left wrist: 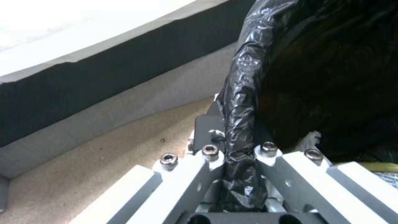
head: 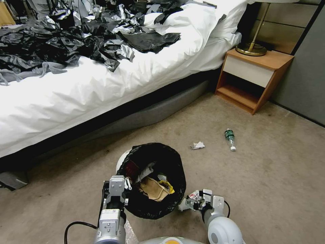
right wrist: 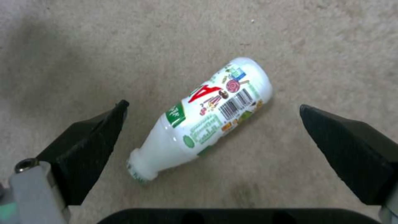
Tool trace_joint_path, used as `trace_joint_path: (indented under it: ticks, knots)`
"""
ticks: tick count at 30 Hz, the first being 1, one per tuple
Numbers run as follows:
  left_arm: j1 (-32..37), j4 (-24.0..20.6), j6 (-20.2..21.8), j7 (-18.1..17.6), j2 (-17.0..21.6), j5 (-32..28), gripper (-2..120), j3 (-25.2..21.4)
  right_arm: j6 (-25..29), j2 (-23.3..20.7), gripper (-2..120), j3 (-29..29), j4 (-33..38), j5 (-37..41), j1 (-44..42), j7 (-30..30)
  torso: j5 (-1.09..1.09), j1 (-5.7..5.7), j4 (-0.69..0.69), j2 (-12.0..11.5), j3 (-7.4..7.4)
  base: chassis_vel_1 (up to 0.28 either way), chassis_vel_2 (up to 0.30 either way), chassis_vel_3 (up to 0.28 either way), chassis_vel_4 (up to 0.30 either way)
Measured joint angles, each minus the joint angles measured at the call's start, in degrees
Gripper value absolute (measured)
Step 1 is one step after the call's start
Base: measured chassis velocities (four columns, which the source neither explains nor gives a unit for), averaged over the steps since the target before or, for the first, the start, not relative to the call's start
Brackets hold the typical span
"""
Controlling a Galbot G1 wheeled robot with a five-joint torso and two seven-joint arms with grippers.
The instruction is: Pick up the trash bin, then pick up the garbage from the floor and place it into the trash bin.
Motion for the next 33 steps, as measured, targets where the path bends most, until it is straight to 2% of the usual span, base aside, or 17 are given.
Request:
trace_joint_path:
  ticks: [19, 22, 24, 25, 27, 29, 30, 32, 33]
  knots:
    - [0.1, 0.3, 0.0, 0.0, -0.1, 0.2, 0, -0.2, 4.4, 3.9, 99, 0.1, -14.2, -3.1, 4.5, -4.1, 0.00, 0.00, 0.00, 0.0, 0.00, 0.000, 0.000, 0.000, 0.000]
    - [0.1, 0.5, 0.0, 0.0, -0.2, 0.2, 0, -0.2, 6.0, 4.5, 87, 0.4, -16.1, -4.2, 5.1, -5.6, -0.03, 0.00, 0.01, 0.0, 0.00, 0.000, 0.000, 0.000, 0.000]
    - [0.1, 0.5, 0.0, -0.1, -0.2, 0.2, 0, -0.2, 6.3, 4.6, 83, 0.4, -16.3, -4.4, 5.2, -5.9, -0.02, 0.00, 0.01, 0.0, 0.00, 0.000, 0.000, 0.000, 0.000]
    - [0.1, 0.5, 0.0, -0.1, -0.2, 0.2, 0, -0.1, 6.6, 4.7, 76, 0.4, -16.5, -4.6, 5.3, -6.1, -0.03, 0.00, 0.01, 0.0, 0.00, 0.000, 0.000, 0.000, 0.000]
    - [0.1, 0.5, 0.0, -0.1, -0.2, 0.2, 0, -0.1, 6.8, 4.7, 74, 0.4, -16.6, -4.8, 5.3, -6.3, -0.02, 0.00, 0.01, 0.0, 0.00, 0.000, 0.000, 0.000, 0.000]
    - [0.1, 0.5, 0.0, -0.1, -0.2, 0.2, 0, -0.2, 6.9, 4.6, 63, 0.4, -16.5, -5.0, 5.4, -6.6, 0.01, 0.00, 0.01, 0.0, 0.00, 0.000, 0.000, 0.000, 0.000]
    - [0.1, 0.5, 0.0, -0.1, -0.2, 0.2, 0, -0.2, 6.9, 4.6, 63, 0.4, -16.5, -5.0, 5.4, -6.6, 0.01, 0.00, 0.01, 0.0, 0.00, 0.000, 0.000, 0.000, 0.000]
    - [0.0, 0.5, 0.0, -0.1, -0.1, 0.2, 0, -0.1, 7.0, 4.6, 51, 0.3, -16.3, -5.3, 5.4, -6.7, 0.02, 0.00, -0.01, 0.0, 0.00, 0.000, 0.000, 0.000, 0.000]
    - [0.0, 0.5, 0.0, -0.1, -0.1, 0.2, 0, -0.1, 7.0, 4.6, 51, 0.3, -16.3, -5.3, 5.4, -6.7, 0.02, 0.00, -0.01, 0.0, 0.00, 0.000, 0.000, 0.000, 0.000]
